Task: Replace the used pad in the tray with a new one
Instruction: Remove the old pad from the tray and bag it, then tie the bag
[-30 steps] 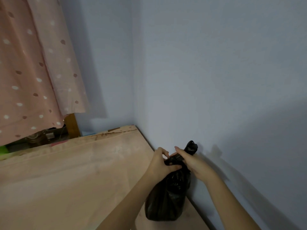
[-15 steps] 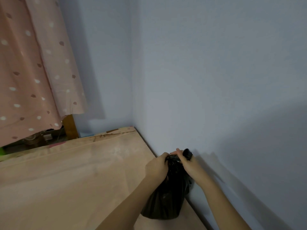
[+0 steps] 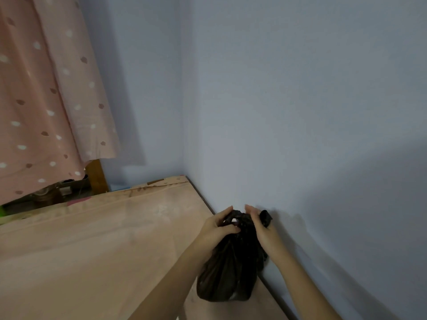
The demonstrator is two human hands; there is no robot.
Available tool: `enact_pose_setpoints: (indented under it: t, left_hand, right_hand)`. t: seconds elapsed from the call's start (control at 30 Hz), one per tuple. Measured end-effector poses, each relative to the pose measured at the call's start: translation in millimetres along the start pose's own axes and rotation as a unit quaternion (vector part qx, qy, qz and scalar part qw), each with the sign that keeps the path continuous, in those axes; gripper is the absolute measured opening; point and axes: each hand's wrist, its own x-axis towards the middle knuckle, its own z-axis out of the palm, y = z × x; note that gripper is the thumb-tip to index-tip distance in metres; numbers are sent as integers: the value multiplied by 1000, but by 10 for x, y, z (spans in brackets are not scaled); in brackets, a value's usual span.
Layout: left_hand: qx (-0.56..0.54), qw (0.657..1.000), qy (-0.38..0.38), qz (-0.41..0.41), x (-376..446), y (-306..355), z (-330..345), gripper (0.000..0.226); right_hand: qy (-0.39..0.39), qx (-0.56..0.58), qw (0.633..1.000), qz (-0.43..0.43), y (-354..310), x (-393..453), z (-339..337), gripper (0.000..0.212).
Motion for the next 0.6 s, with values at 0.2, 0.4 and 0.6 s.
enact_pose_setpoints:
  t: [0.2, 0.4, 0.6]
  left_hand:
    - [-65, 990, 124, 16, -8, -10, -13, 14]
    - [135, 964, 200, 113, 34, -21, -45, 48]
    - [0, 975, 222, 14, 66, -31, -203, 15]
  right_hand:
    - [-32, -76, 989, -125, 42, -39, 47, 52]
    - [-56, -421, 856, -295, 204, -44, 43, 57]
    - [45, -384, 894, -225, 351, -66, 44, 36]
